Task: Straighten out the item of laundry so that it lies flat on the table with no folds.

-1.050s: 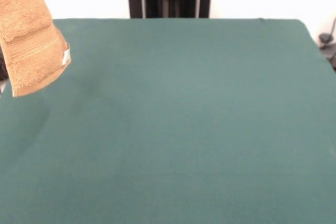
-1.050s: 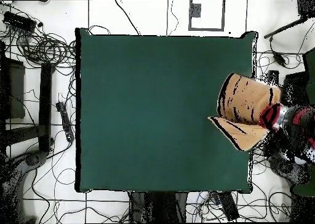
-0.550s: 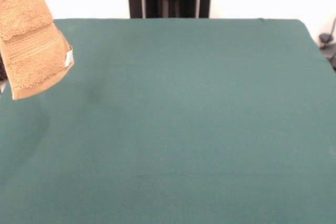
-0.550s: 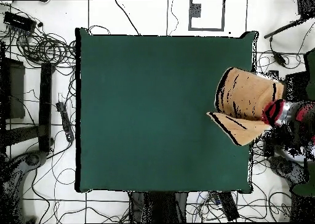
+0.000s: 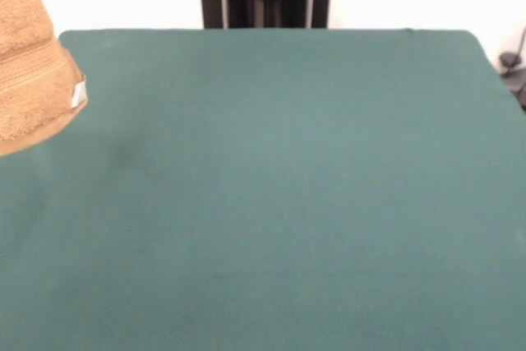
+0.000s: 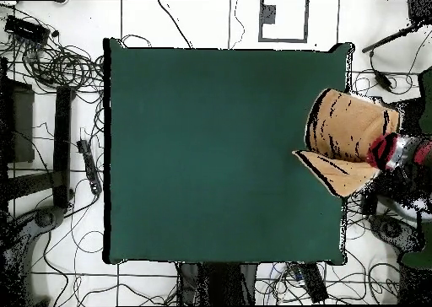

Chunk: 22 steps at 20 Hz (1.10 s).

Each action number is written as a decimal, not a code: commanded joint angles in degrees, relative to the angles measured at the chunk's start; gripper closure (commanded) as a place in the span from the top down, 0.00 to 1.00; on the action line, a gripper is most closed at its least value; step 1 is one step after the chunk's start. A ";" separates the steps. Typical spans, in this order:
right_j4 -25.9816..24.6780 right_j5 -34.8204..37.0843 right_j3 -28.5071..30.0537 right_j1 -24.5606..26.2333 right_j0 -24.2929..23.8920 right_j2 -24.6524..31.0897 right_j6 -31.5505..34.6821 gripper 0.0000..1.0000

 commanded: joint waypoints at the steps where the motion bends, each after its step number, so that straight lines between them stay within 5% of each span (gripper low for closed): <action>1: -2.50 -4.78 5.47 4.71 2.57 4.32 -9.74 0.00; 10: -1.66 -13.09 10.24 6.31 2.26 3.69 -6.68 0.00; 22: -2.71 -10.87 11.63 6.71 4.09 1.68 -3.58 0.00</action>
